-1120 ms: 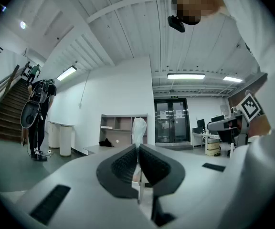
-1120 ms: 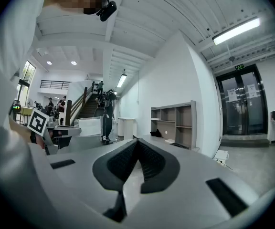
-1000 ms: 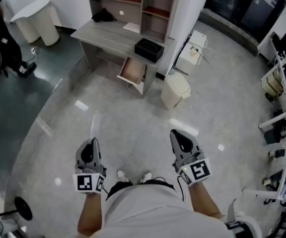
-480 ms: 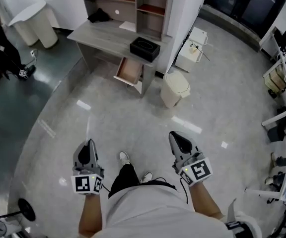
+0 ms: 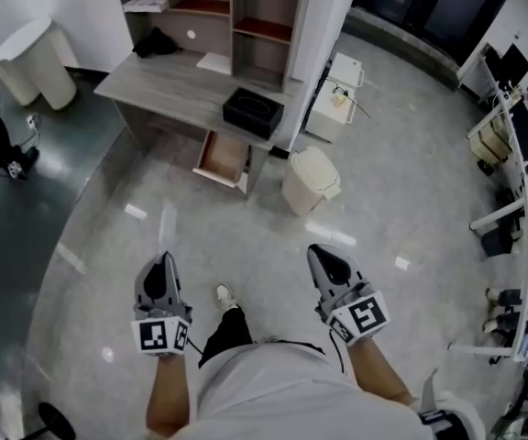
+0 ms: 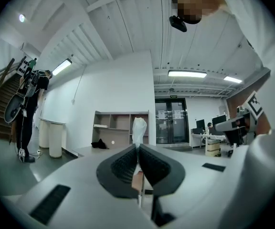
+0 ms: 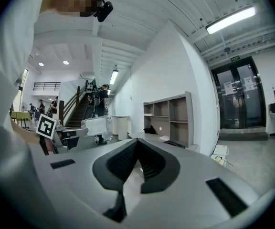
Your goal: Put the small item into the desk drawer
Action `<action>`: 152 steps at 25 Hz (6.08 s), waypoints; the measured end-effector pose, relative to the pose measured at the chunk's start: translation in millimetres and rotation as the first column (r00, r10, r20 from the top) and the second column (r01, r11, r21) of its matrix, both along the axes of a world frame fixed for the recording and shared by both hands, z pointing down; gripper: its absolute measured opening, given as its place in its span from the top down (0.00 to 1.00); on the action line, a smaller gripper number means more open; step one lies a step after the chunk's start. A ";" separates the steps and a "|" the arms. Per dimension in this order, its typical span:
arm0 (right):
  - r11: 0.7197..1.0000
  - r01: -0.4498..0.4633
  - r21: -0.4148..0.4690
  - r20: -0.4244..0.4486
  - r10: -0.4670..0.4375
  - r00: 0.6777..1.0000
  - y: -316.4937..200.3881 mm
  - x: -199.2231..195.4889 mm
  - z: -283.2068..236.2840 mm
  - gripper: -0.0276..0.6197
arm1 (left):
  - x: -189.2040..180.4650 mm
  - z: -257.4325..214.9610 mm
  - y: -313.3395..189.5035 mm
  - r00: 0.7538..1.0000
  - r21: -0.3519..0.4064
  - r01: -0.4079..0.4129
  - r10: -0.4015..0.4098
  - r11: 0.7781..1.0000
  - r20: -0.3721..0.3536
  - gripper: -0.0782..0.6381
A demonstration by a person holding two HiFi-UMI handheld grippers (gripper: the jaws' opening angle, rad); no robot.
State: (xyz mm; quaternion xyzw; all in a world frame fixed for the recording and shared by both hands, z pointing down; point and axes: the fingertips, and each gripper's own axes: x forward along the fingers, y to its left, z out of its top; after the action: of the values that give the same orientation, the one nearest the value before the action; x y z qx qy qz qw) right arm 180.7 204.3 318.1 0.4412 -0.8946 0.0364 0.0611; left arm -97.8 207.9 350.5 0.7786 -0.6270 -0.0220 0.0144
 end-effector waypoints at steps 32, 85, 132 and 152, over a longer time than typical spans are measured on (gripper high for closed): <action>0.998 0.033 -0.057 0.002 -0.033 0.999 -247.0 -77.5 17.2 0.92 | -42.6 46.7 -228.7 0.995 -0.105 -0.068 0.076 0.992 0.069 0.86; 0.926 0.160 -0.343 -0.018 -0.177 0.984 -373.1 -79.2 241.0 0.92 | 31.4 438.8 -396.8 0.647 -0.652 -0.123 0.558 0.748 0.519 0.86; 0.907 0.145 -0.395 0.013 -0.152 0.988 -389.8 -40.9 274.6 0.92 | 37.1 504.3 -418.2 0.033 -0.762 -0.140 0.772 0.633 0.635 0.86; 0.922 0.157 -0.355 0.048 -0.150 0.987 -369.3 -49.6 244.7 0.92 | 21.5 466.8 -388.6 0.204 -0.746 -0.062 0.740 0.663 0.641 0.63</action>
State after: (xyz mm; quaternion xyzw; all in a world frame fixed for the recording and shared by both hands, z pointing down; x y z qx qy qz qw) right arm 131.0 -164.9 562.8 0.3508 -0.9055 0.1977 0.1342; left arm -76.3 -180.7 817.3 0.7410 -0.2451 0.6164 -0.1046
